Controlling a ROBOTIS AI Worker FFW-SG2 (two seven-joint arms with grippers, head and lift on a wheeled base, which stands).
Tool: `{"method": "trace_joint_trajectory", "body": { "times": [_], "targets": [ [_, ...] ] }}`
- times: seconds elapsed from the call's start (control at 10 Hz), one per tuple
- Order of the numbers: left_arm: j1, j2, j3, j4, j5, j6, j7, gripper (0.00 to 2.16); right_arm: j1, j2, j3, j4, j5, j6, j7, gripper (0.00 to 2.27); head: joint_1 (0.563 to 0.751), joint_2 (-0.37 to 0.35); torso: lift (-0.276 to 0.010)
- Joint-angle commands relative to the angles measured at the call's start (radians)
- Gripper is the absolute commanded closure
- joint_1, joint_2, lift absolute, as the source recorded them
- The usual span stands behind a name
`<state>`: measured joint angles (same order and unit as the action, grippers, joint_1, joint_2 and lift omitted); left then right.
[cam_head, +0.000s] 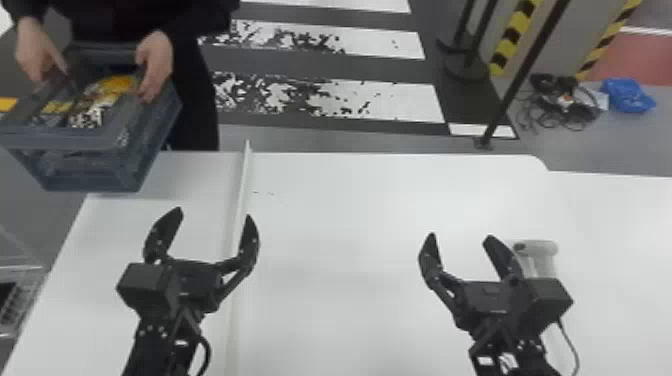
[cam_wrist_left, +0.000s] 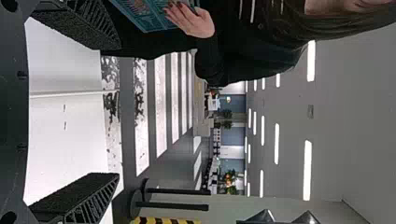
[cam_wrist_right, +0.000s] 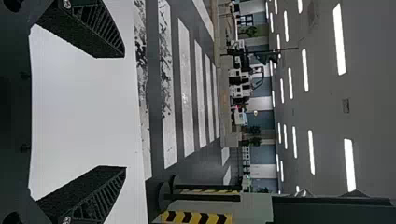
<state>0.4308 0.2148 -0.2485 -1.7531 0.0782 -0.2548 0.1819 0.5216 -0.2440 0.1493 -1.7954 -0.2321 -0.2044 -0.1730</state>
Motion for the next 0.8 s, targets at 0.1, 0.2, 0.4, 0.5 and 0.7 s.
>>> {"method": "trace_joint_trajectory", "body": {
  "times": [0.1,0.2,0.4,0.5,0.7],
  "targets": [
    [0.000,0.000,0.000,-0.002,0.000,-0.004,-0.006,0.00,0.002,0.000,-0.002,-0.005,0.000,0.026,0.001,0.05,0.695,-0.086,-0.029],
    [0.000,0.000,0.002,-0.002,0.000,-0.007,-0.006,0.00,0.002,0.000,-0.004,-0.009,-0.001,0.026,0.000,0.05,0.695,-0.088,-0.029],
    [0.000,-0.002,0.002,-0.002,0.002,-0.019,-0.007,0.00,0.002,0.000,-0.005,-0.010,-0.001,0.026,-0.008,0.05,0.695,-0.089,-0.029],
    [0.000,-0.002,0.005,-0.003,0.005,-0.019,-0.006,0.00,0.003,0.000,-0.005,-0.013,-0.001,0.032,-0.010,0.05,0.695,-0.091,-0.029],
    [0.000,0.000,0.006,-0.003,0.009,-0.022,-0.007,0.00,0.006,0.000,-0.005,-0.027,-0.001,0.066,-0.010,0.05,0.695,-0.087,-0.029]
  ]
}}
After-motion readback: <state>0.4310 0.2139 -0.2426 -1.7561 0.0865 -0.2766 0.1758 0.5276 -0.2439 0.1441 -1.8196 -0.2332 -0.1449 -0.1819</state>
